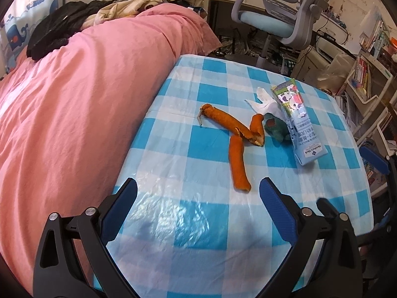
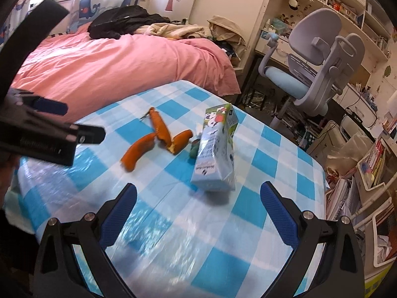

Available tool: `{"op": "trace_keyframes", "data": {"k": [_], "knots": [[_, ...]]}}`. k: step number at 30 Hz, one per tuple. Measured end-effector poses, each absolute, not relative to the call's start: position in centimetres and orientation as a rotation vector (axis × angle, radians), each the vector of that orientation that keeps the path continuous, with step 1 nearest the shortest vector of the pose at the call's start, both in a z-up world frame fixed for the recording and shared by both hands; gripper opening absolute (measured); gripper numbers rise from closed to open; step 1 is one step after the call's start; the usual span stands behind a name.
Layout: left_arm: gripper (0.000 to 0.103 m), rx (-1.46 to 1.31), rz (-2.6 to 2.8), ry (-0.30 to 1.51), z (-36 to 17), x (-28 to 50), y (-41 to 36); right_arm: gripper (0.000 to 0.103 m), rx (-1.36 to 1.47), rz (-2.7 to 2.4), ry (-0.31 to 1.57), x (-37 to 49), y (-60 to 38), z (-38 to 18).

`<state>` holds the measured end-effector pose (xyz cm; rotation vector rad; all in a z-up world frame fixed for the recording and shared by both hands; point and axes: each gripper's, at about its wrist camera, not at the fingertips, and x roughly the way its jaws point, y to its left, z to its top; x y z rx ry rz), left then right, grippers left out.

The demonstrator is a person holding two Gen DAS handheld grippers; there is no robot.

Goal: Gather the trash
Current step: 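Close right tool on white milk carton while left tool grasps another sausage piece, then lift the carton with right tool while left tool lifts the sausage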

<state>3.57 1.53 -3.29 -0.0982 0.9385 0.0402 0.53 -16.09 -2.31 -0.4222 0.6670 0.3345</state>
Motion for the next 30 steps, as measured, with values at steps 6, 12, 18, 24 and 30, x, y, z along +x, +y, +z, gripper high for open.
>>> {"op": "trace_keyframes", "data": {"k": [6, 12, 18, 24, 30], "knots": [[0.095, -0.104, 0.048, 0.962, -4.4, 5.7, 1.1, 0.095, -0.436, 0.305, 0.678, 3.5, -15.4, -3.3], [0.095, -0.11, 0.039, 0.973, -5.1, 7.3, 0.7, 0.095, -0.444, 0.312, 0.68, 5.6, -14.9, -3.8], [0.095, -0.096, 0.021, 0.982, -5.5, 8.0, -0.1, 0.048, -0.394, 0.345, 0.755, 7.3, -15.4, -4.5], [0.095, -0.063, -0.001, 1.001, -6.7, 8.7, -1.5, 0.032, -0.311, 0.36, 0.775, 6.7, -18.0, -3.8], [0.062, 0.014, -0.042, 1.011, -8.4, 9.2, -3.9, 0.031, -0.209, 0.382, 0.831, 4.9, -21.4, -3.2]]}}
